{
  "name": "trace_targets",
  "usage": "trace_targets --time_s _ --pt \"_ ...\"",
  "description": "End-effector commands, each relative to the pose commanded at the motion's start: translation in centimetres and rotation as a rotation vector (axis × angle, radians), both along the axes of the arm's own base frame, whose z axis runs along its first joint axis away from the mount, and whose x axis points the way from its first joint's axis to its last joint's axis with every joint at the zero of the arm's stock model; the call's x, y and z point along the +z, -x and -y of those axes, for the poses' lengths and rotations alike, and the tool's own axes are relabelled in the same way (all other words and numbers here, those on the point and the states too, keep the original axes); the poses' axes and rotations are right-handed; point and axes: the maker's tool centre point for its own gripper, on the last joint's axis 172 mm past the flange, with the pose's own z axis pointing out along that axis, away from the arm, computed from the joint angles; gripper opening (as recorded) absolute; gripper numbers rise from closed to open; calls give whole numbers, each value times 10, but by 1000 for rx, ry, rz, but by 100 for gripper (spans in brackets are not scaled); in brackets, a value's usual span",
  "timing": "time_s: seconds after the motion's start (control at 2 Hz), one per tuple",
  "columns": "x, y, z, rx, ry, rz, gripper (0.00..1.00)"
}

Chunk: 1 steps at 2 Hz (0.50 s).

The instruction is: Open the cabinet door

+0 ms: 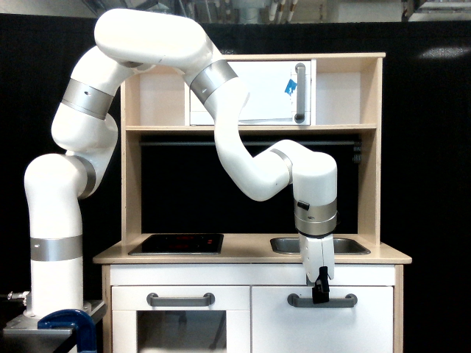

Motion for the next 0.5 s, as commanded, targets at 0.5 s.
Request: trace_targets --time_s 0.5 --pt "-13 -9 -20 0 0 0 100"
